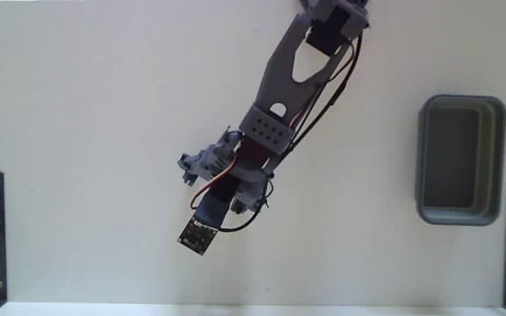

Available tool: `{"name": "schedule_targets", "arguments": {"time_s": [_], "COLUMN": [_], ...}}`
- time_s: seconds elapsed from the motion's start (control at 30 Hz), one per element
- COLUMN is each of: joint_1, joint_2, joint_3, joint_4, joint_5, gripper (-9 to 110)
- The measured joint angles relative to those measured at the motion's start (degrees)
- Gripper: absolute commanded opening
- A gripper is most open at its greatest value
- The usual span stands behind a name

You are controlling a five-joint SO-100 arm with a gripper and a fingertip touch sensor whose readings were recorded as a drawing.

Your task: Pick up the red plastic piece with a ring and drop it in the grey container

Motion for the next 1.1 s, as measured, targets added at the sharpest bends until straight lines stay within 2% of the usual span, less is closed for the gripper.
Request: {"name": "schedule_targets", "arguments": {"time_s": [0.67,1.1], "joint_1": [0.0,0.0], "joint_2": [0.0,0.0], "joint_3": [0.0,0.0], "joint_4": [0.0,0.0], "joint_5": [0.0,0.0], "gripper": [110,106]}}
